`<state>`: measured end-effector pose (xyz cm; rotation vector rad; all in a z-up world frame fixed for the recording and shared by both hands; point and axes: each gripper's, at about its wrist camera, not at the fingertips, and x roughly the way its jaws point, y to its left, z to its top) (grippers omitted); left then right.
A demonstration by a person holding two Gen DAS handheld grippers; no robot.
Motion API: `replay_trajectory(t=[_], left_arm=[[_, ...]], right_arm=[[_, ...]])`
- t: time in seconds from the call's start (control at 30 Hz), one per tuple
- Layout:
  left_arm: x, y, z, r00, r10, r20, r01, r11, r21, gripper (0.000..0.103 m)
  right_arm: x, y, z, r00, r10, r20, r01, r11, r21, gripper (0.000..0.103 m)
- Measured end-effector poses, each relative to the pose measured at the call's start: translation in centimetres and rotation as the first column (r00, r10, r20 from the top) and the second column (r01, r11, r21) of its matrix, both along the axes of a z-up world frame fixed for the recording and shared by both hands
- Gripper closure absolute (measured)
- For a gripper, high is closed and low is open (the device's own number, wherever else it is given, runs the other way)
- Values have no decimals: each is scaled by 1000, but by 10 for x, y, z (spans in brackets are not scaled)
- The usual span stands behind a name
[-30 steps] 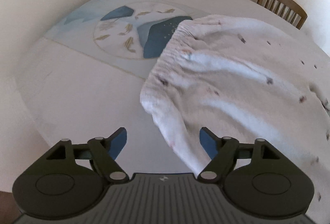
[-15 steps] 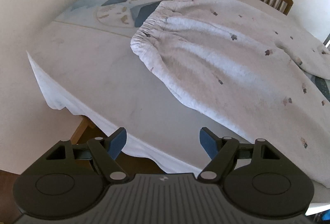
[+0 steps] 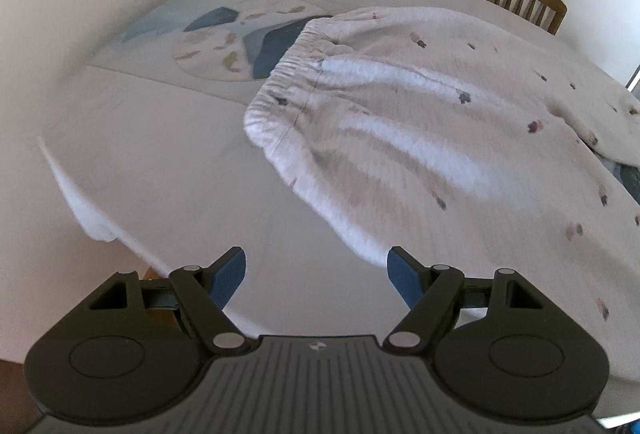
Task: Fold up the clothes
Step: 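Release both grippers and smooth the sweatpants flat on the table, then grasp the elastic waistband edge with the left gripper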
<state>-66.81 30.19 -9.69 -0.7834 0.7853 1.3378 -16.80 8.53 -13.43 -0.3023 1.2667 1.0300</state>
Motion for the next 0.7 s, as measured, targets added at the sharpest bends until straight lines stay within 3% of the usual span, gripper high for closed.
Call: replay_trajectory(t=[0.3, 0.7], left_arm=[[6, 62, -30, 997, 44, 56, -43, 999, -25, 26], [4, 88, -38, 994, 64, 89, -58, 996, -73, 26]], right_arm=[[4, 13, -2, 991, -131, -41, 128, 989, -74, 0], [-1, 20, -4, 972, -225, -75, 218, 972, -86, 0]])
